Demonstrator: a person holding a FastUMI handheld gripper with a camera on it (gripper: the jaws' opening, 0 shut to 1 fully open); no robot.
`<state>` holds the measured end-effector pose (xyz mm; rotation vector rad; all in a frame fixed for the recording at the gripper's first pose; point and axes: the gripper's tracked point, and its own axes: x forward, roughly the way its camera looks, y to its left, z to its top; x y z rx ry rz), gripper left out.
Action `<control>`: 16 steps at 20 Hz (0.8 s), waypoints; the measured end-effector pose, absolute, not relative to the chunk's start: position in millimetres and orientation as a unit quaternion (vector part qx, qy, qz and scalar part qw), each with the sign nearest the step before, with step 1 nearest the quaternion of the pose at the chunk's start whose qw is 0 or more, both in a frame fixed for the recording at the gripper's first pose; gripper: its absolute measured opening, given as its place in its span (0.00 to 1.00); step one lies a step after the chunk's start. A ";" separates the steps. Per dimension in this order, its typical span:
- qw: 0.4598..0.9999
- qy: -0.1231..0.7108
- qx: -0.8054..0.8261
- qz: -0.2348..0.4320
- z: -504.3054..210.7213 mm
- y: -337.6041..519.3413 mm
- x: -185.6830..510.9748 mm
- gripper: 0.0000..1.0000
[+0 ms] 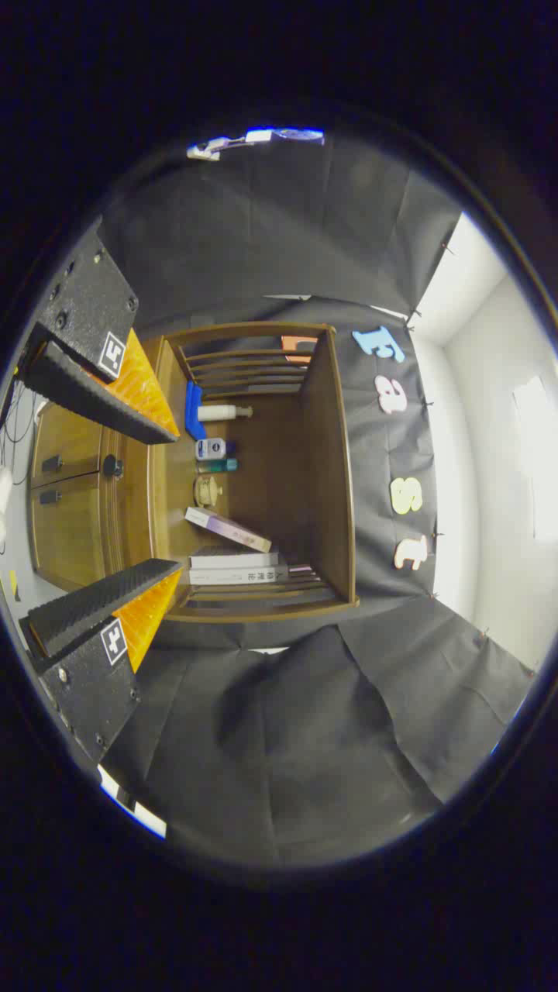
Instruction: Pull open the drawer, take out the items inside it, and place them on the countertop above the cabinet.
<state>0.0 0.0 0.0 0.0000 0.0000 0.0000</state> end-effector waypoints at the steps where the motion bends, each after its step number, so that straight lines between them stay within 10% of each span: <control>1: 1.000 0.001 -0.002 0.002 -0.4 3.2 -0.5 0.97; 16: 1.000 0.007 -0.015 0.021 -11.5 30.9 -1.3 0.97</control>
